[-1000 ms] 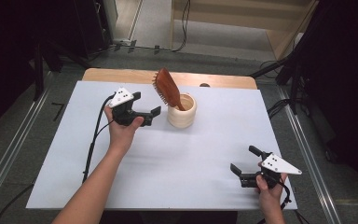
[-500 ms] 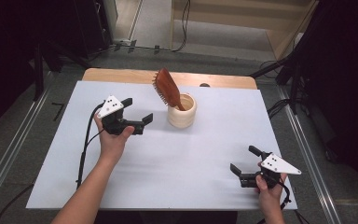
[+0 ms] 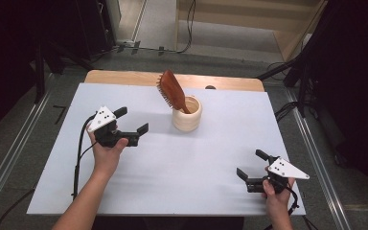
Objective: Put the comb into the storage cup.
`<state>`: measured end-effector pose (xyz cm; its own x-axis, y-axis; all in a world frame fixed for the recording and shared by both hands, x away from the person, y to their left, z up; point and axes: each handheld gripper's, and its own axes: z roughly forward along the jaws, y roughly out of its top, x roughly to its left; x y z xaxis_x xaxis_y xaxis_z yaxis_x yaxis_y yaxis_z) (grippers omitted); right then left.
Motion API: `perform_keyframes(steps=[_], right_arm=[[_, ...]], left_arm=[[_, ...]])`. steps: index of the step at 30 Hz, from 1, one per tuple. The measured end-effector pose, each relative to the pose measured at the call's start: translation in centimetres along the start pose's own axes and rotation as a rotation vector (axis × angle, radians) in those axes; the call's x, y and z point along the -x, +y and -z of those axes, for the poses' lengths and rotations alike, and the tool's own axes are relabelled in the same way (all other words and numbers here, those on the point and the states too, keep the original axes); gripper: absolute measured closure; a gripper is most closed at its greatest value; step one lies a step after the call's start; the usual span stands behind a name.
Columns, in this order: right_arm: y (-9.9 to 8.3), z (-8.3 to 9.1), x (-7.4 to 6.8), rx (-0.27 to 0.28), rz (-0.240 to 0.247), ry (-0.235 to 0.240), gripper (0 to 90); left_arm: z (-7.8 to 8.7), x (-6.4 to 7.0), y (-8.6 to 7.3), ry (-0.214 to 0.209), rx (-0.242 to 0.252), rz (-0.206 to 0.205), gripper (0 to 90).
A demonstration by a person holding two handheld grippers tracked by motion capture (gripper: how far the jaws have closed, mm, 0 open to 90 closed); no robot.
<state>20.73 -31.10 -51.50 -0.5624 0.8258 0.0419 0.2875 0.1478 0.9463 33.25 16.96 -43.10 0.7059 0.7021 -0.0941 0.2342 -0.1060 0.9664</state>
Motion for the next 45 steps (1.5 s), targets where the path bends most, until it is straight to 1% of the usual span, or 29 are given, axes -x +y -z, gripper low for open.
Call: perform_keyframes(steps=[1, 3, 7, 13, 16, 20, 21, 24, 30, 31, 35, 41, 45], right_arm=[[0.0, 0.0, 0.0, 0.000, 0.000, 0.000, 0.0], [0.0, 0.0, 0.0, 0.001, 0.000, 0.000, 0.0], [0.0, 0.0, 0.0, -0.001, 0.000, -0.002, 0.0], [0.0, 0.0, 0.0, -0.002, 0.005, -0.001, 0.0], [0.0, 0.0, 0.0, -0.002, 0.005, -0.001, 0.0], [0.0, -0.1, 0.0, -0.002, 0.004, -0.001, 0.0], [0.0, -0.1, 0.0, -0.002, 0.004, -0.002, 0.0], [0.0, -0.1, 0.0, -0.004, 0.003, -0.003, 0.0], [0.0, -0.1, -0.1, -0.008, 0.000, -0.006, 0.0], [0.0, -0.1, -0.2, -0.011, -0.002, -0.008, 0.0], [0.0, -0.1, -0.2, -0.012, -0.001, -0.008, 0.0], [0.0, -0.1, -0.2, -0.011, 0.000, -0.007, 0.0], [0.0, -0.1, -0.2, -0.010, 0.001, -0.008, 0.0]], left_arm=[[0.1, 0.0, -0.1, 0.002, -0.006, -0.005, 0.0], [0.4, 0.1, -0.4, 0.001, -0.004, 0.002, 0.0], [1.0, 0.1, -0.8, 0.001, -0.014, -0.005, 0.0], [2.1, 0.0, -1.6, 0.014, -0.009, 0.001, 0.0], [2.5, 0.0, -2.0, 0.022, -0.017, -0.007, 0.0], [3.3, 0.0, -2.3, 0.029, -0.012, -0.008, 0.0], [3.6, 0.0, -2.4, 0.036, -0.017, -0.016, 0.0], [3.9, 0.0, -2.6, 0.039, -0.016, -0.019, 0.0], [5.2, 0.1, -3.0, 0.047, -0.005, -0.012, 0.0], [5.6, 0.1, -3.1, 0.054, -0.003, -0.012, 0.0], [6.2, 0.0, -3.3, 0.061, -0.001, -0.012, 0.0], [7.5, -0.2, -3.8, 0.079, -0.010, -0.010, 0.0], [8.3, -0.3, -4.6, 0.088, -0.014, -0.010, 0.0]])
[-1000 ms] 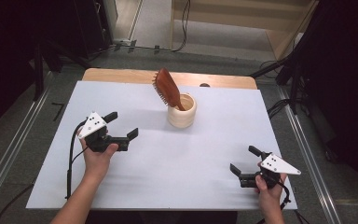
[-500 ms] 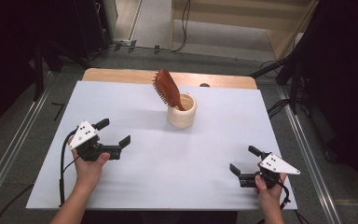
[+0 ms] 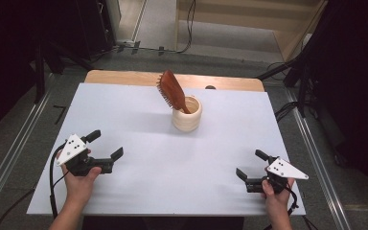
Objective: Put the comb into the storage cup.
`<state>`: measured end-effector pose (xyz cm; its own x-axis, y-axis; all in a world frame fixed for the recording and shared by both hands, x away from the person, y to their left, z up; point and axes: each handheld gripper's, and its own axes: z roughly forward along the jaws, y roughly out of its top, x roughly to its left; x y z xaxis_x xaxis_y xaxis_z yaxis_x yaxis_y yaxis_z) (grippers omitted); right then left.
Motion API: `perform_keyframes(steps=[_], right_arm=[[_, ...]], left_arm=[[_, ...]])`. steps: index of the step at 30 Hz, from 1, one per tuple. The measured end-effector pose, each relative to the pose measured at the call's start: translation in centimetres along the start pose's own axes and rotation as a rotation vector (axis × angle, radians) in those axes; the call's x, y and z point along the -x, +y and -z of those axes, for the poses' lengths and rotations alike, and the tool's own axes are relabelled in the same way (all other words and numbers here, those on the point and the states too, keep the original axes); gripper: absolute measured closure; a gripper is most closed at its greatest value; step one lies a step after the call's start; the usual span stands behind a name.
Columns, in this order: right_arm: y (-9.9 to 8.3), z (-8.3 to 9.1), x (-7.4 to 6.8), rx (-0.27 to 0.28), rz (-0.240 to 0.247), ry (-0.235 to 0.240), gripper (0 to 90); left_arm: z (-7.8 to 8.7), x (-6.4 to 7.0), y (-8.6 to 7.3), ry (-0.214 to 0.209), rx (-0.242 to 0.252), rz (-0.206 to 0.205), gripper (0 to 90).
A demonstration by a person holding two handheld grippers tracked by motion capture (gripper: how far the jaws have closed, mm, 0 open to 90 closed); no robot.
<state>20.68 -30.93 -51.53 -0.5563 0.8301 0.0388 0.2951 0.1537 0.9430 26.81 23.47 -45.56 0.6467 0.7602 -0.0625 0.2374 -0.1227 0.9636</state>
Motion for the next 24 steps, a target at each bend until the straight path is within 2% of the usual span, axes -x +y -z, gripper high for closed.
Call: perform_keyframes(steps=[4, 15, 24], right_arm=[[0.0, 0.0, 0.0, 0.004, 0.002, 0.001, 0.0], [0.0, -0.1, 0.1, 0.001, -0.002, -0.012, 0.0], [0.0, -0.1, 0.0, 0.000, 0.003, -0.011, 0.0]], left_arm=[[0.8, -0.3, -0.7, 0.013, -0.007, 0.011, 0.0], [3.4, -0.6, -1.6, 0.022, 0.025, 0.040, 0.0], [5.5, -1.2, -2.9, 0.054, 0.003, 0.028, 0.0]])
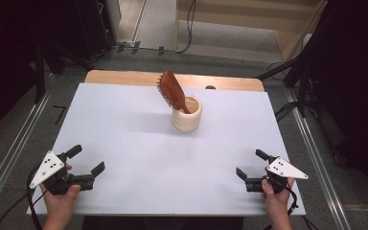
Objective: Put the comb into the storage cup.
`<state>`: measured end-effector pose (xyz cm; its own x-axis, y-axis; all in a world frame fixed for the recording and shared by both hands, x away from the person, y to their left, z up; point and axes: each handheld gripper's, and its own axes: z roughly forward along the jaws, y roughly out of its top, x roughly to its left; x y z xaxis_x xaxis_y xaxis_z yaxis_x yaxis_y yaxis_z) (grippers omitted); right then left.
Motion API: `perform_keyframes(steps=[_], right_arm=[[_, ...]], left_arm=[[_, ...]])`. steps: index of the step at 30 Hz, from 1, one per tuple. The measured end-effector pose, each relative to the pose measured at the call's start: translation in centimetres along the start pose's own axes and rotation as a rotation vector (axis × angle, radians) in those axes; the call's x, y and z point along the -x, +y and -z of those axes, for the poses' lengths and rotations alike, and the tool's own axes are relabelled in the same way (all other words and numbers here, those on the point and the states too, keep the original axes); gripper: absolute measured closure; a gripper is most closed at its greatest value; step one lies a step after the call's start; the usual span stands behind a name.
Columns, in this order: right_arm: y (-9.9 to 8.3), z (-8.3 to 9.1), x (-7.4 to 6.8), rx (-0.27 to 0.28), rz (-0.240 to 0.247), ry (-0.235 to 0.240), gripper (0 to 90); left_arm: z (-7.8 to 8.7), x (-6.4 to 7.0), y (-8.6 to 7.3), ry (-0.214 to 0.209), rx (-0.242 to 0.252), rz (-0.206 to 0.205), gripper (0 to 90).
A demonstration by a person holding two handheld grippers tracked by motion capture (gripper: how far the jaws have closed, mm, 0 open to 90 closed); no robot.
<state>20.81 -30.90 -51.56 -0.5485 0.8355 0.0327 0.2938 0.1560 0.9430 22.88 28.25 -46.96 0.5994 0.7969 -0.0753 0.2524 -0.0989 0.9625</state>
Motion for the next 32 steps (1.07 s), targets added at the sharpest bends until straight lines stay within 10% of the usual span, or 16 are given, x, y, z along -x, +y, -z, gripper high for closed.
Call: perform_keyframes(steps=[17, 32], right_arm=[[0.0, 0.0, 0.0, -0.004, 0.002, -0.002, 0.0], [-0.1, 0.0, 0.2, 0.006, -0.012, -0.006, 0.0]], left_arm=[[2.0, -2.4, -1.5, 0.066, -0.049, -0.051, 0.0], [1.8, -3.3, -2.5, 0.075, -0.049, 0.008, 0.0]])
